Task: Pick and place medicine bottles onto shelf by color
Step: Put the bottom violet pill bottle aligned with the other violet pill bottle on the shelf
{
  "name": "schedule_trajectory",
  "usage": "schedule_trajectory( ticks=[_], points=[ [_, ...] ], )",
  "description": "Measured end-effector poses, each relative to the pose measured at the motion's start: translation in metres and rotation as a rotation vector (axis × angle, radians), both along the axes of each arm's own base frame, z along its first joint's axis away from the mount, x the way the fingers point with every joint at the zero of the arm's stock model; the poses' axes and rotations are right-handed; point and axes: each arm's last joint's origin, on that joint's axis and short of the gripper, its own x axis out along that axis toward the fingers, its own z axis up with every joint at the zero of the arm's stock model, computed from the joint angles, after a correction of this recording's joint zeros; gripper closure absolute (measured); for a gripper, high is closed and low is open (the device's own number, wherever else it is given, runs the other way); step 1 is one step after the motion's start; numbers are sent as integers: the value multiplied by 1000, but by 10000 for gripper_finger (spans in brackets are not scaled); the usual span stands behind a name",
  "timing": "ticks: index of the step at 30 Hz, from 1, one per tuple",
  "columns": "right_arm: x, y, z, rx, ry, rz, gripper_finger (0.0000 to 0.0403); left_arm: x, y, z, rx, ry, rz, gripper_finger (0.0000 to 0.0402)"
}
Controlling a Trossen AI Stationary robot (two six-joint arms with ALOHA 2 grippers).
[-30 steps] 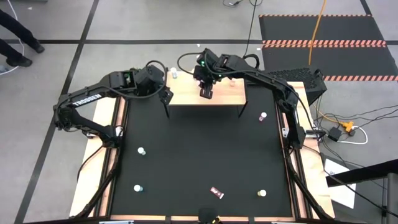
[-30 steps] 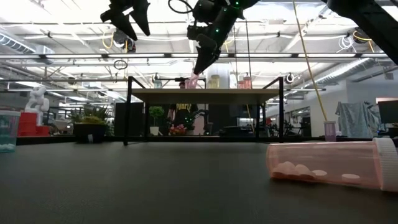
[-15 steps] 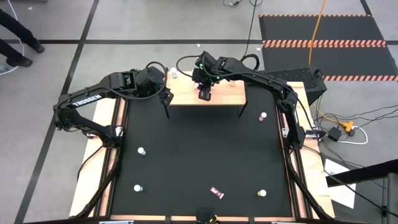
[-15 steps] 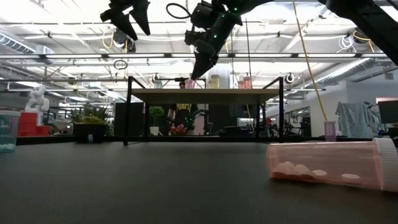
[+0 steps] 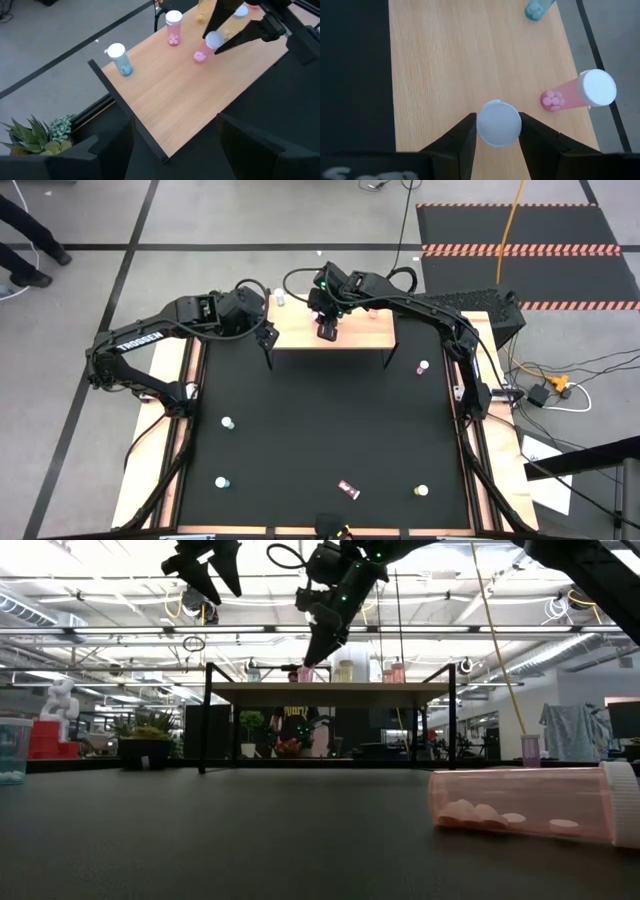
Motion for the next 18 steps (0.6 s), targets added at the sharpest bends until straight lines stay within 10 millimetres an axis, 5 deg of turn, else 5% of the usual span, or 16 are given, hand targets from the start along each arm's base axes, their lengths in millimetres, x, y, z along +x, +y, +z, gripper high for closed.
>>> schedule_trajectory(
  ticks=[18],
  points=[
    [3,-2,3,-10,-46,-15,266,0,0,0,-14,-6,-6,128]
  ],
)
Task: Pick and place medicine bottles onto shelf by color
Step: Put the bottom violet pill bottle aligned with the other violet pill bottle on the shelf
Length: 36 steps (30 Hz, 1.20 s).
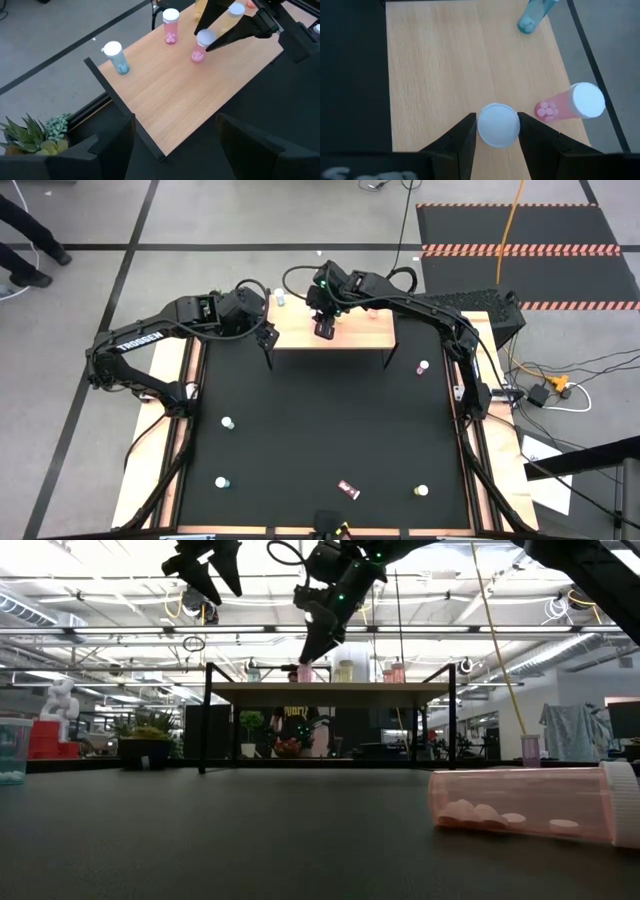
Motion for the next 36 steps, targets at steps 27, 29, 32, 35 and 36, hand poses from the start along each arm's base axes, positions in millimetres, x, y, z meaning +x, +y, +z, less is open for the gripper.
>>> schedule_trajectory(
  ticks=[27,29,32,35,36],
  points=[
    [1,-8,-34,38,2,-51,265,-2,-1,-2,-22,20,17,128],
    [1,-8,-34,36,-2,-50,265,-2,-1,-2,-22,20,17,128],
    [1,-8,-31,29,-13,-49,265,-3,-1,-2,-23,23,17,128],
    [1,-8,-31,28,-9,-47,265,-3,-1,-2,-21,26,13,128],
    [1,-7,-31,29,-7,-47,265,-3,-1,-2,-20,26,12,128]
  ],
)
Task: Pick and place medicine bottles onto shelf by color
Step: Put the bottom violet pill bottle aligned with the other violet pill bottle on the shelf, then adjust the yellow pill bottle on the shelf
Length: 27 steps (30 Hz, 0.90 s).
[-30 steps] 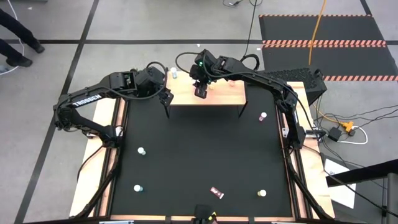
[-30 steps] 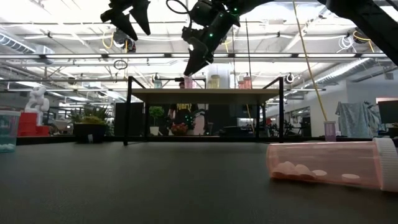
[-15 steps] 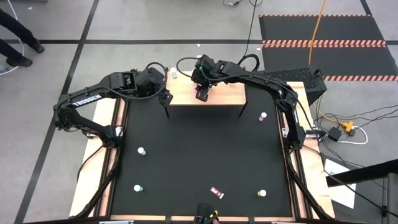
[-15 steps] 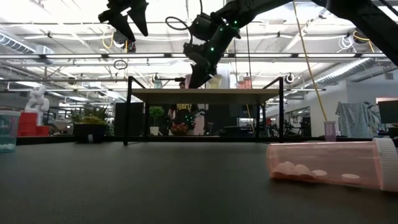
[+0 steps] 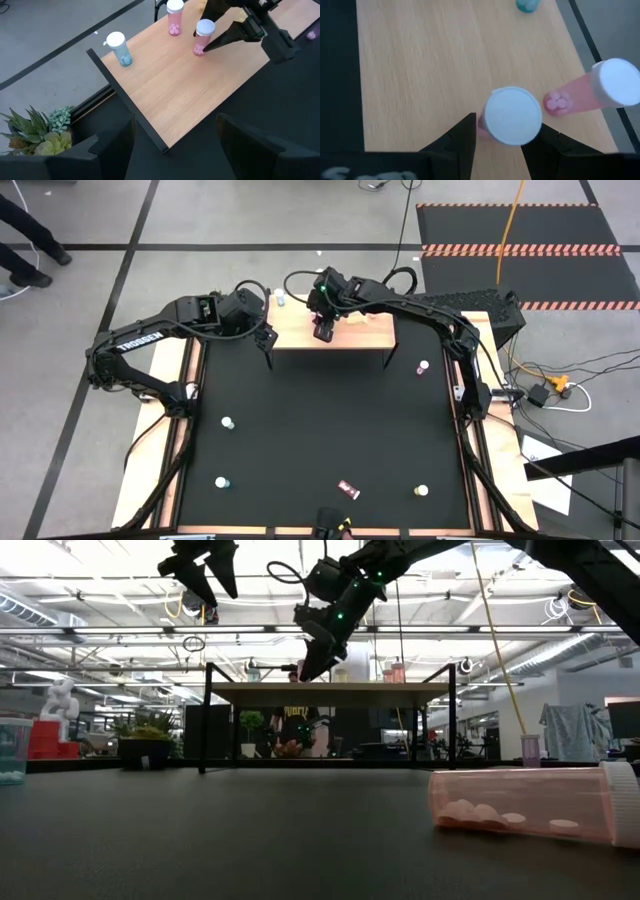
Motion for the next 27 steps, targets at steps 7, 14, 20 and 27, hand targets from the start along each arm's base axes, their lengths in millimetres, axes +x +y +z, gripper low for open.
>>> schedule_trajectory(
  ticks=[7,14,20,27],
  points=[
    [-14,7,24,-10,-15,-1,265,0,0,0,4,6,-8,128],
    [-48,17,49,-56,125,123,265,1,0,0,20,21,-35,128],
    [-65,3,37,-70,218,199,265,2,-3,1,33,25,-67,128],
    [-77,0,16,-83,277,287,219,5,-12,0,29,30,-114,128]
  ],
)
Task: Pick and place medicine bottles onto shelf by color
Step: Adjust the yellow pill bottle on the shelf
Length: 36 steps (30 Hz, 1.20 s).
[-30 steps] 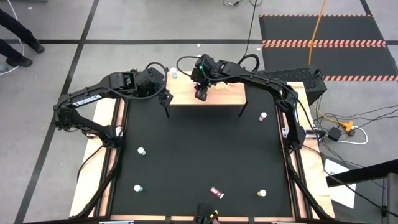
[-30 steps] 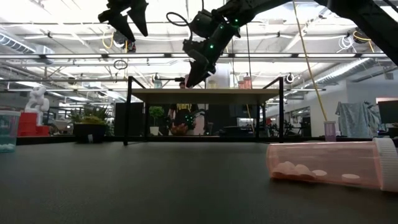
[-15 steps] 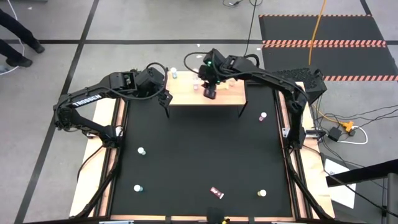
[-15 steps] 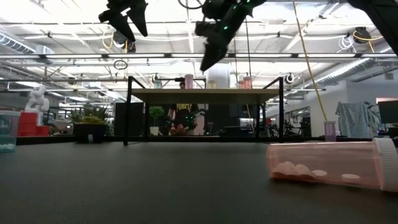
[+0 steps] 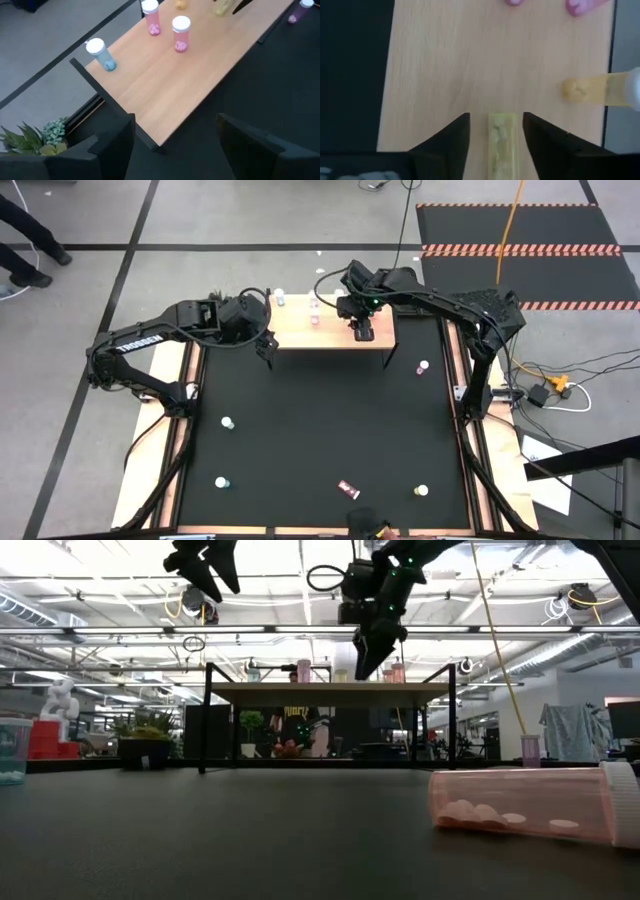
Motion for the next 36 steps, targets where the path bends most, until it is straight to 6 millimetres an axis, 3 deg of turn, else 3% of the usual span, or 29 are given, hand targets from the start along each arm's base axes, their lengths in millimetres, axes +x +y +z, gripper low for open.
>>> schedule_trajectory(
  ticks=[5,10,25,32,36],
  points=[
    [-2,-1,-12,-65,2,-20,169,1,-4,0,0,0,-16,128],
    [-3,-1,-19,-73,23,-40,160,1,-4,0,0,0,-17,128],
    [-5,0,-22,-41,39,-64,306,1,-4,0,1,1,-17,128],
    [-8,7,-8,-34,-19,-102,304,1,-4,0,9,6,-29,128],
    [-14,19,15,138,-186,-159,298,5,-3,3,62,-3,-89,128]
  ],
)
